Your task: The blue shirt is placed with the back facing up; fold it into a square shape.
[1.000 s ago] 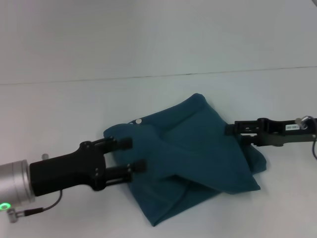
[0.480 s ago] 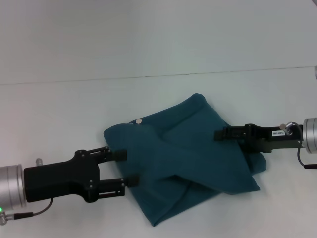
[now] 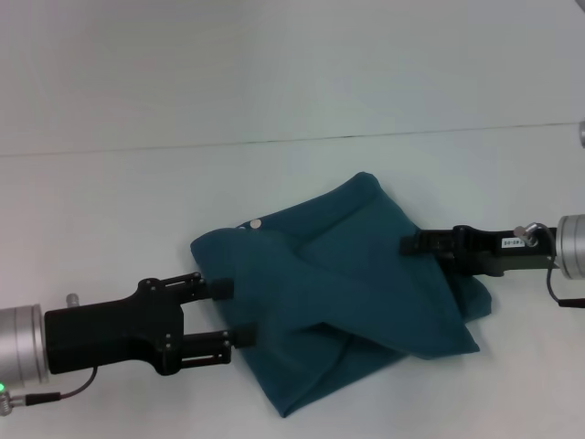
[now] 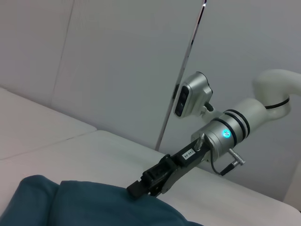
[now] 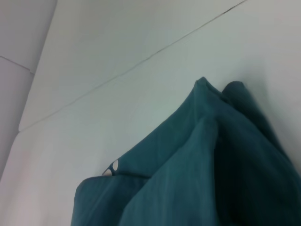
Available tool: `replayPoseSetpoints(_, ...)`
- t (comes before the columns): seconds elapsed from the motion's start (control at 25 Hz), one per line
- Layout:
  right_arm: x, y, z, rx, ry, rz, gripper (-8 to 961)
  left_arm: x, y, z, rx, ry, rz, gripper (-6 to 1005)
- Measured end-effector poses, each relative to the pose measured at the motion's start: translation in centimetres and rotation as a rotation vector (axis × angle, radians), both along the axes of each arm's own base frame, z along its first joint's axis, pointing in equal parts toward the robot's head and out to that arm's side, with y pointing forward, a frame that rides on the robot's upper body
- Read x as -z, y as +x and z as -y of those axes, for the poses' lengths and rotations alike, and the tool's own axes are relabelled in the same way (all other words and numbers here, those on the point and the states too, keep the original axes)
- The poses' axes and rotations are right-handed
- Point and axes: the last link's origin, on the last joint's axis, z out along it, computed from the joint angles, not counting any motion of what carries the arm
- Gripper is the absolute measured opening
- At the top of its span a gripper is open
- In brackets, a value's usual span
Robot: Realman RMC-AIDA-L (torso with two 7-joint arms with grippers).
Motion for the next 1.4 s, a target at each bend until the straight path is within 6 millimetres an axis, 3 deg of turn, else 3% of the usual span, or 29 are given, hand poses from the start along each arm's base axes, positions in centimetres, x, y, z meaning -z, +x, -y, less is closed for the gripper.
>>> replayPoseSetpoints(0.4,1.3,-1.1,-0.4,-0.016,-0.01,0.002,899,0.1,0.2,-0.1,0.001,-0.002,0.001,780)
replayPoseSetpoints(1.08,1.9,-2.0,-1.0,-0.073,0.053,-0.02,515,-0.1,0.0,-0.1,-0.008,0.013,0.006,781)
replayPoseSetpoints(1.16,1.8,-2.2,-1.1,-0.086,0.067,-0.023,266,-0.1,0.0,-0.2,-0.009,0.014,0.006,781)
replayPoseSetpoints(1.4,1.6,-3.3,-1.8,-0.164,0.12,-0.045,74,-0.1,0.0,-0.2,-0.009,0.016,0.008,781)
